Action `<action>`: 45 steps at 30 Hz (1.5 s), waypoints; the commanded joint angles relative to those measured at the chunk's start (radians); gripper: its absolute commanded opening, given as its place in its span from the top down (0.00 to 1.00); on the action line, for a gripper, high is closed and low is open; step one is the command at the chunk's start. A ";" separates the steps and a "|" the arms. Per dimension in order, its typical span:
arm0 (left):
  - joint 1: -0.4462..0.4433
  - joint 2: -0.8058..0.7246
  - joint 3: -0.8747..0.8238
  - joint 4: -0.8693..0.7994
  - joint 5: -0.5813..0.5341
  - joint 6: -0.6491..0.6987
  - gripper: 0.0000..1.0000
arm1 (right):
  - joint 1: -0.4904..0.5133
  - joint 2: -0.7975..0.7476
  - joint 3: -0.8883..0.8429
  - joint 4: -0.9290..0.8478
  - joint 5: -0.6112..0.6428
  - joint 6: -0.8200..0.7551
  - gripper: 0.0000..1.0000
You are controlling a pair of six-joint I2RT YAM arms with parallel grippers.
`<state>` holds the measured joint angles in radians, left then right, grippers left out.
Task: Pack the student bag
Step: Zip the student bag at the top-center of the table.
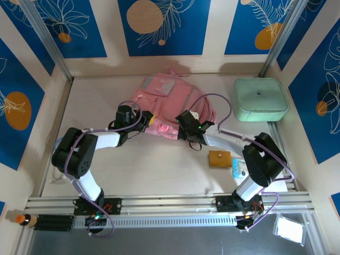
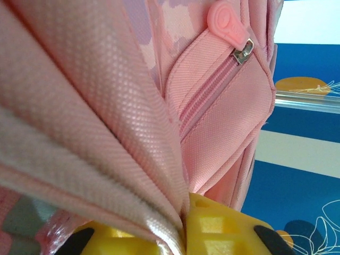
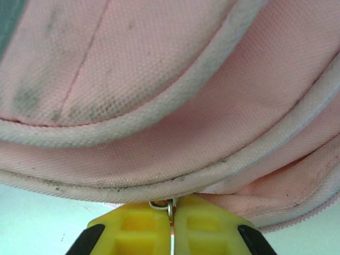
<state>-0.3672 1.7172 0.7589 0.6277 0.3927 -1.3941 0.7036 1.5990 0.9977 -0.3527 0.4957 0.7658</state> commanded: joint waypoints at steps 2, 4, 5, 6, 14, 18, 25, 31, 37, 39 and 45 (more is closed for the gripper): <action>0.071 -0.039 0.011 -0.041 -0.026 0.083 0.76 | -0.007 -0.007 0.076 -0.019 -0.031 -0.096 0.99; 0.086 -0.066 -0.007 -0.071 -0.034 0.106 0.70 | 0.003 0.020 0.124 -0.009 -0.098 -0.139 1.00; 0.091 -0.077 -0.016 -0.083 -0.037 0.116 0.66 | 0.006 0.035 0.147 -0.009 -0.133 -0.153 1.00; 0.096 -0.092 -0.029 -0.098 -0.040 0.124 0.63 | 0.008 0.054 0.174 -0.007 -0.176 -0.169 1.00; 0.105 -0.196 -0.124 -0.126 -0.047 0.119 0.51 | 0.052 0.193 0.348 0.042 -0.416 -0.236 1.00; 0.098 -0.220 -0.130 -0.116 -0.020 0.101 0.49 | 0.075 0.256 0.426 0.044 -0.486 -0.248 1.00; 0.040 -0.174 -0.097 -0.094 -0.055 0.073 0.53 | 0.095 0.302 0.478 0.035 -0.528 -0.246 1.00; 0.028 -0.114 -0.059 -0.051 -0.050 0.049 0.59 | 0.101 0.299 0.469 0.034 -0.534 -0.246 1.00; 0.026 -0.087 -0.031 -0.034 -0.055 0.049 0.73 | 0.121 0.303 0.494 -0.065 -0.389 -0.259 1.00; 0.027 -0.091 -0.019 -0.059 -0.057 0.067 0.78 | 0.124 0.294 0.482 -0.101 -0.323 -0.255 1.00; 0.040 -0.089 -0.002 -0.098 -0.063 0.095 0.97 | 0.121 0.217 0.387 -0.167 -0.171 -0.239 1.00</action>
<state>-0.3367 1.6207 0.7181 0.5240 0.3550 -1.3285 0.8192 1.8877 1.4254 -0.4271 0.2218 0.5339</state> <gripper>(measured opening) 0.088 0.051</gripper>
